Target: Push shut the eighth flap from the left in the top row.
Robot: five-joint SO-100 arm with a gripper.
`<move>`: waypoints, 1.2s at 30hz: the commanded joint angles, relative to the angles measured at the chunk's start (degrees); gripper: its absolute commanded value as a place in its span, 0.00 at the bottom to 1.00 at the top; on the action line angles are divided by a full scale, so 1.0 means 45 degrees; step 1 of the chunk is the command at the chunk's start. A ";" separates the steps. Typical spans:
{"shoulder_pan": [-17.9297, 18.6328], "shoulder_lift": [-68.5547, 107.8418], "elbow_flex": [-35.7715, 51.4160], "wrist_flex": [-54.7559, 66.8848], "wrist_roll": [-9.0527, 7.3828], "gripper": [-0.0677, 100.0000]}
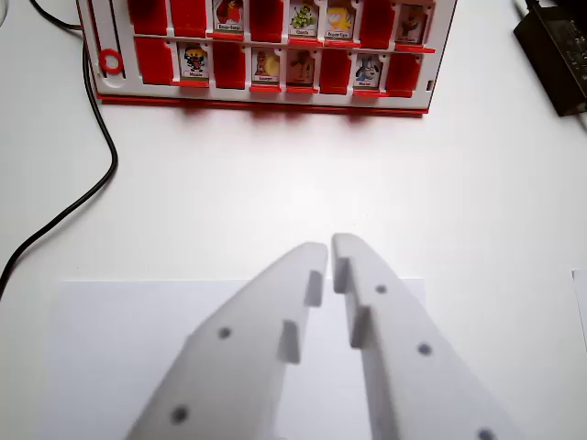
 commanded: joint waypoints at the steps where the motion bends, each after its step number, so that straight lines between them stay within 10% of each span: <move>1: -0.0059 -0.0273 -0.0020 -0.2207 -0.0703 0.00; 36: 0.0938 -0.1465 0.1191 -0.4297 -0.0371 0.00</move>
